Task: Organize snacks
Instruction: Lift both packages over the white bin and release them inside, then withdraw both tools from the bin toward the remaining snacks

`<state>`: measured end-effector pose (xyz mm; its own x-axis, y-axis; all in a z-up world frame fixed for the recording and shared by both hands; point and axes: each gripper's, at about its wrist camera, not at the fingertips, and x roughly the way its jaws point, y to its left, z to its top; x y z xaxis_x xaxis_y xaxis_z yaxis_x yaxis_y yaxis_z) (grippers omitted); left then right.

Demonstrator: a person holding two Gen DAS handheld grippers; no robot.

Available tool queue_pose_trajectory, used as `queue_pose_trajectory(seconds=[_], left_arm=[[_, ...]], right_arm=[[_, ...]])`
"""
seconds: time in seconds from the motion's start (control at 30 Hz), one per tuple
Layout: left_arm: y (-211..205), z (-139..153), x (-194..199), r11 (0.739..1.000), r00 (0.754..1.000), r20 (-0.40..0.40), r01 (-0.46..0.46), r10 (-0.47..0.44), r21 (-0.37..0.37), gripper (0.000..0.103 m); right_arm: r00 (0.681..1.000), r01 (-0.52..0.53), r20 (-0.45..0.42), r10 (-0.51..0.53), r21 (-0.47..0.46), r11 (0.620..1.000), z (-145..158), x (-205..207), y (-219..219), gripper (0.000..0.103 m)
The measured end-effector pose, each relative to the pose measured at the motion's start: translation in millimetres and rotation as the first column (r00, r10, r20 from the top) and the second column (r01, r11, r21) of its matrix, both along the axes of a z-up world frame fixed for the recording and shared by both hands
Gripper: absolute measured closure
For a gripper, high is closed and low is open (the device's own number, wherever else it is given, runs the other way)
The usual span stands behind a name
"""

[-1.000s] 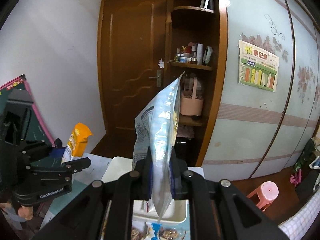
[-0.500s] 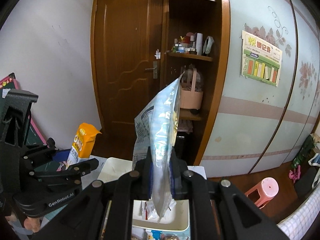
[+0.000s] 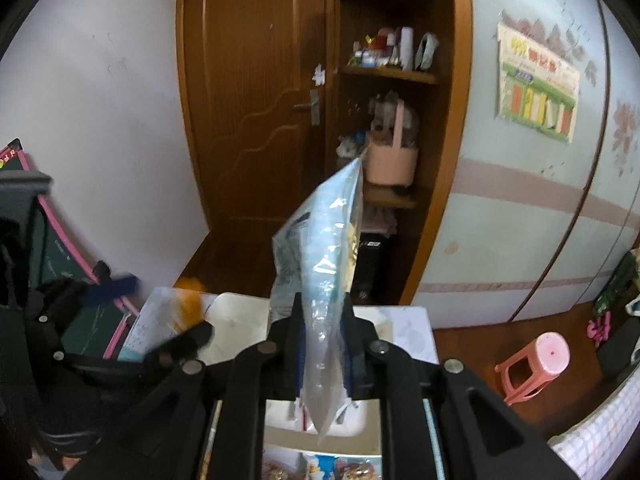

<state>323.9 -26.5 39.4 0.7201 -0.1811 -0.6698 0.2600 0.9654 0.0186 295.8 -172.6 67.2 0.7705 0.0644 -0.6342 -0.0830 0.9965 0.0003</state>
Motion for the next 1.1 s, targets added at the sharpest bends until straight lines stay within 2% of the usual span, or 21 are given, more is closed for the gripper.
queue_pose_trajectory(seconds=[0.07, 0.13, 0.2, 0.23, 0.57, 0.87, 1.1], left_arm=[[-1.9, -2.3, -0.1, 1.000, 1.000, -0.005, 0.004, -0.004, 0.018, 0.004], [-1.3, -4.7, 0.7, 1.000, 1.000, -0.018, 0.000, 0.000, 0.021, 0.004], [-0.1, -6.7, 0.0, 0.999, 1.000, -0.027, -0.011, 0.012, 0.030, 0.004], [0.7, -7.5, -0.6, 0.999, 0.999, -0.031, -0.015, 0.016, 0.032, 0.004], [16.1, -6.7, -24.2, 0.999, 0.998, -0.050, -0.031, 0.033, 0.025, 0.004], [41.0, -7.7, -81.9, 0.998, 0.999, -0.038, -0.026, 0.028, 0.050, 0.004], [69.8, -26.7, -132.8, 0.998, 0.999, -0.040, -0.031, 0.034, 0.061, 0.004]], right_arm=[[1.000, 0.009, -0.001, -0.009, 0.004, 1.000, -2.5, 1.1, -0.9, 0.077], [0.999, 0.024, 0.021, -0.023, -0.012, 1.000, -2.7, -2.1, -0.2, 0.050], [0.998, 0.037, 0.055, -0.034, -0.042, 0.998, -1.8, -8.4, 2.6, 0.039], [0.997, 0.038, 0.065, -0.034, -0.055, 0.998, -1.3, -11.0, 4.1, 0.038], [0.998, 0.033, 0.050, -0.029, -0.089, 0.995, 0.2, -44.3, 10.2, 0.038], [0.999, 0.032, 0.009, -0.032, -0.038, 0.999, -8.0, -91.5, 6.1, 0.038], [0.999, 0.024, -0.034, -0.025, -0.030, 0.999, -32.3, -130.0, 8.9, 0.038]])
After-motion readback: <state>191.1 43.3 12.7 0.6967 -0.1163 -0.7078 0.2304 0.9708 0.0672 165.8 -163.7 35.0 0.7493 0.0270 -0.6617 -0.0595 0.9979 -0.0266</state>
